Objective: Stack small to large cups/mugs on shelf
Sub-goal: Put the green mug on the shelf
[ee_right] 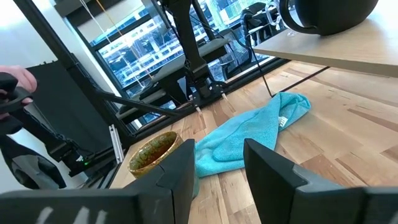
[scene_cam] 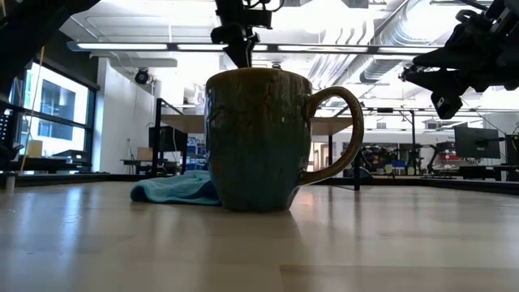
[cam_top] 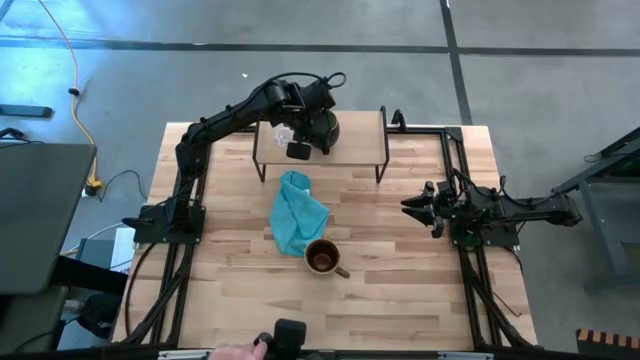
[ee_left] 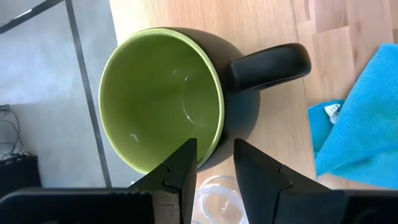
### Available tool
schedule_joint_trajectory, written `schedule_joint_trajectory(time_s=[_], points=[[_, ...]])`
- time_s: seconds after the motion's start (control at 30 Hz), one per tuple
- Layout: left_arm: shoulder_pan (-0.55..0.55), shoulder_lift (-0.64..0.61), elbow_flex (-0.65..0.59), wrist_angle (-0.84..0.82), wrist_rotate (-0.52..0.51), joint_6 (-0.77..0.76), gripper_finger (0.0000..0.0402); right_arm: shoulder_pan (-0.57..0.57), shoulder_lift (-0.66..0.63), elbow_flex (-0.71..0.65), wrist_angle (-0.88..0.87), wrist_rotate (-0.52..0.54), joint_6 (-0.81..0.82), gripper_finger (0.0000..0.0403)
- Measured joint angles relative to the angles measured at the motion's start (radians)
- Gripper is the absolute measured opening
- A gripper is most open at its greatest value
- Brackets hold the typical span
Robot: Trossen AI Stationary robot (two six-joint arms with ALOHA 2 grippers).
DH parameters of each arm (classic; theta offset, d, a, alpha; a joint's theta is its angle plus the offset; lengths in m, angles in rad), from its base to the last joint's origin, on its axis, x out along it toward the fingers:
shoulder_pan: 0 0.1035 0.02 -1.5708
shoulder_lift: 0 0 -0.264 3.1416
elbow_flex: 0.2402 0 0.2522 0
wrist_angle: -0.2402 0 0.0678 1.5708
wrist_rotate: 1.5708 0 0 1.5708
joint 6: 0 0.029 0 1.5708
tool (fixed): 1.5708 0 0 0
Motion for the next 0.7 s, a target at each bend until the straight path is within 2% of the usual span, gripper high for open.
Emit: schedule_joint_trajectory(time_s=[0.7], points=[[0.019,0.0,0.0,0.005,0.01,0.054,0.0095,0.0,0.0,0.0,-0.005,0.0,-0.003,0.0128]])
